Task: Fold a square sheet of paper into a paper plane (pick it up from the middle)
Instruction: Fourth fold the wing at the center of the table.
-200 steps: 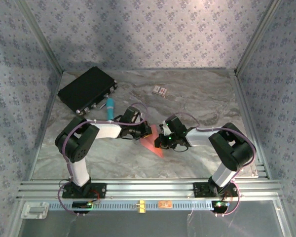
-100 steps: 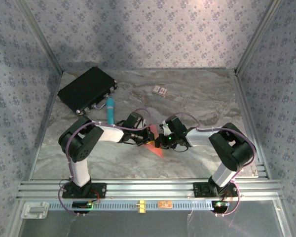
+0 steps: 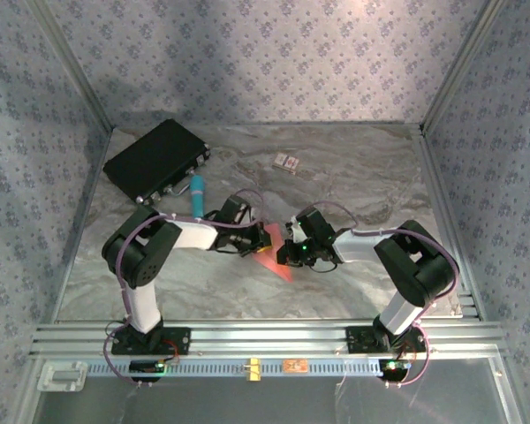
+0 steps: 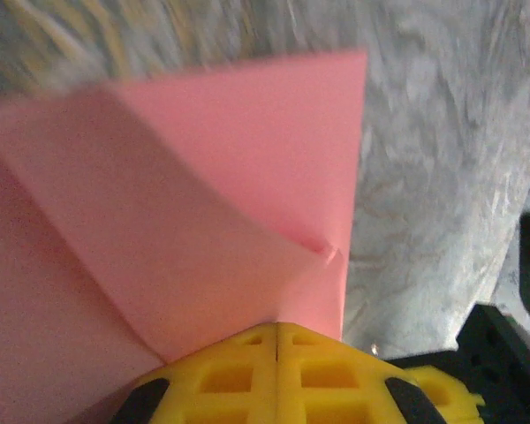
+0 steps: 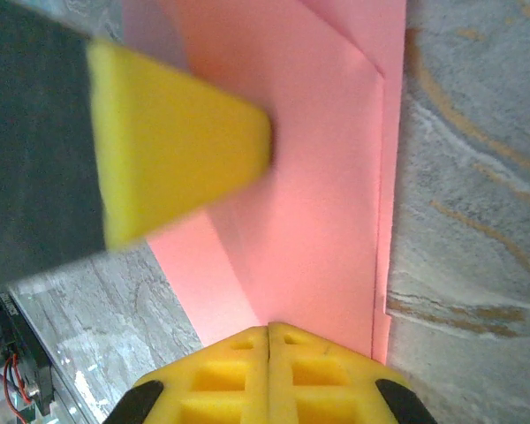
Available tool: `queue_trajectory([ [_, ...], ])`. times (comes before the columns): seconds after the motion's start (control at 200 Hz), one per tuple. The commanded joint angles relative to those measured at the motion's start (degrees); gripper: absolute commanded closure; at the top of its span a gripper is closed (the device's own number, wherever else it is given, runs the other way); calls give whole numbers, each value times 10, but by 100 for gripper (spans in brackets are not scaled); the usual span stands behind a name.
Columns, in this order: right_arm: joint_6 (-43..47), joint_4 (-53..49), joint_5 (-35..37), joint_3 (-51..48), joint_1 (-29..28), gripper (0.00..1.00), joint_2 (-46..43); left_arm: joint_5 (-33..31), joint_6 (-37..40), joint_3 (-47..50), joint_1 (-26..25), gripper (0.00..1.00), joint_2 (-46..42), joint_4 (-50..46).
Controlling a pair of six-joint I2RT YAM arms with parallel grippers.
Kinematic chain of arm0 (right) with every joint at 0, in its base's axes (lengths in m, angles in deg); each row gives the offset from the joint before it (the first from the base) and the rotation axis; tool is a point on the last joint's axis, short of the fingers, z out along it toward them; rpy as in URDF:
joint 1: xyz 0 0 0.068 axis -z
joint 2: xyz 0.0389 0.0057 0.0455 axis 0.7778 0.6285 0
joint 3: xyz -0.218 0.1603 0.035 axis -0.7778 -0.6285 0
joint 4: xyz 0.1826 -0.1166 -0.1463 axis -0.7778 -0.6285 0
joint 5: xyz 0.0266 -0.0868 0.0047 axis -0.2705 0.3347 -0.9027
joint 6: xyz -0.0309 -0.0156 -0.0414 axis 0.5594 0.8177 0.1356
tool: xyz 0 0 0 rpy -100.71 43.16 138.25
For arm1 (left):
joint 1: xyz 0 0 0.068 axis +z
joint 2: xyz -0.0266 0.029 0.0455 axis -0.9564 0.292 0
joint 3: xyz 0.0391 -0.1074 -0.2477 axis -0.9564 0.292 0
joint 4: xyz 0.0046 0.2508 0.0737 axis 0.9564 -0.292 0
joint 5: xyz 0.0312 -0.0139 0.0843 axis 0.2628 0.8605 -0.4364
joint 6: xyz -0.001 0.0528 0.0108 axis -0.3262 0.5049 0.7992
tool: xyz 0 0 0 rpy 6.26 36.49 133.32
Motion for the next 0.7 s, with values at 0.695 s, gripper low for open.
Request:
queue_trajectory([
  [0.695,16,-89,34,-36,1,100,17,-63,81,-71,108,96,40,-123],
])
